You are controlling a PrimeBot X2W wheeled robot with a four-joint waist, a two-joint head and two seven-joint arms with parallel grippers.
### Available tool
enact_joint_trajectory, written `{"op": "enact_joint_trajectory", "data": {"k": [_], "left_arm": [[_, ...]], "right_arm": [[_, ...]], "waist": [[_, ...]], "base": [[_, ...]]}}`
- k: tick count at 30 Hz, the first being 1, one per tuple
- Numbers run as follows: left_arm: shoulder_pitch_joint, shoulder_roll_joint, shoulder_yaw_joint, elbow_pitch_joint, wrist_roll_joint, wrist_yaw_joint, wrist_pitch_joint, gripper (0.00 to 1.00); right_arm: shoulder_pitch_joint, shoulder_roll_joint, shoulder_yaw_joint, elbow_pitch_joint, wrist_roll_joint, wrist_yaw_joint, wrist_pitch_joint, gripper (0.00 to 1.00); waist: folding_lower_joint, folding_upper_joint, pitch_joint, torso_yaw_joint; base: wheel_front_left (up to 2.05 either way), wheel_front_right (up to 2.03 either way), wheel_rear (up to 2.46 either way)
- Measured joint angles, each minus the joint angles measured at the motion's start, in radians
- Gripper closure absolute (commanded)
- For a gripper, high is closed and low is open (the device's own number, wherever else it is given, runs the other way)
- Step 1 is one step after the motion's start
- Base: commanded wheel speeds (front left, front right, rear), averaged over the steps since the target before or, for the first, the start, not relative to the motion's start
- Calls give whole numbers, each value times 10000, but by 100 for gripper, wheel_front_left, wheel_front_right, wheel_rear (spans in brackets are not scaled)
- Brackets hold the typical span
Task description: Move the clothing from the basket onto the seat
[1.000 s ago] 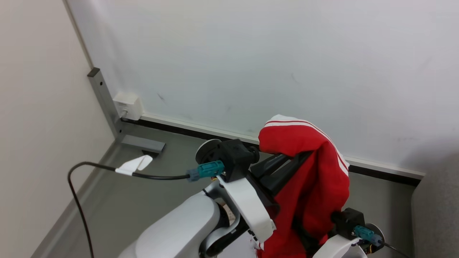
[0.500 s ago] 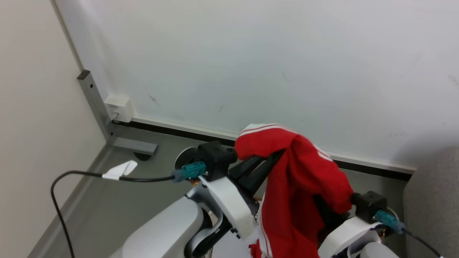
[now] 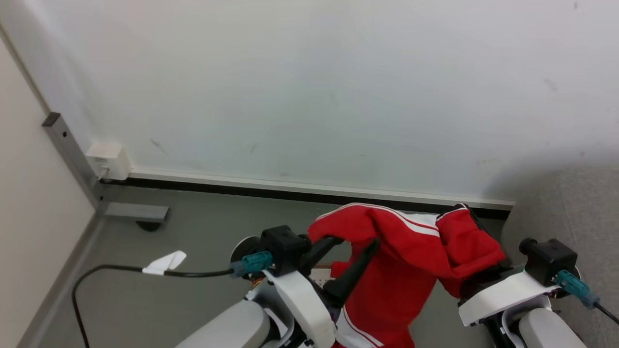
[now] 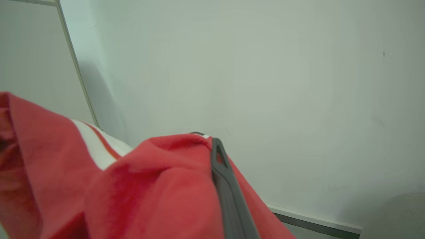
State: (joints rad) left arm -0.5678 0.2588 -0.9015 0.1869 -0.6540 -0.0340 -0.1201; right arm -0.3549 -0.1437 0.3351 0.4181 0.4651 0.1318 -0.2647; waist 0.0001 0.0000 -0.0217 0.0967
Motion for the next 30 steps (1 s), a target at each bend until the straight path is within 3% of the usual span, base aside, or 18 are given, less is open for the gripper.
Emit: {"op": "enact_joint_trajectory", "data": {"k": [18, 30], "left_arm": [[399, 109, -40, 412, 169, 305, -752, 0], [322, 171, 96, 709, 393, 217, -1208, 0]], "right_arm": [[-183, -732, -1127, -1484, -351, 0, 4, 100], [291, -863, -1582, -2976, -577, 0, 88, 100]], "waist": [[0, 0, 242, -2756], [0, 1, 516, -4535]], "base": [[0, 0, 0], [0, 0, 0]]}}
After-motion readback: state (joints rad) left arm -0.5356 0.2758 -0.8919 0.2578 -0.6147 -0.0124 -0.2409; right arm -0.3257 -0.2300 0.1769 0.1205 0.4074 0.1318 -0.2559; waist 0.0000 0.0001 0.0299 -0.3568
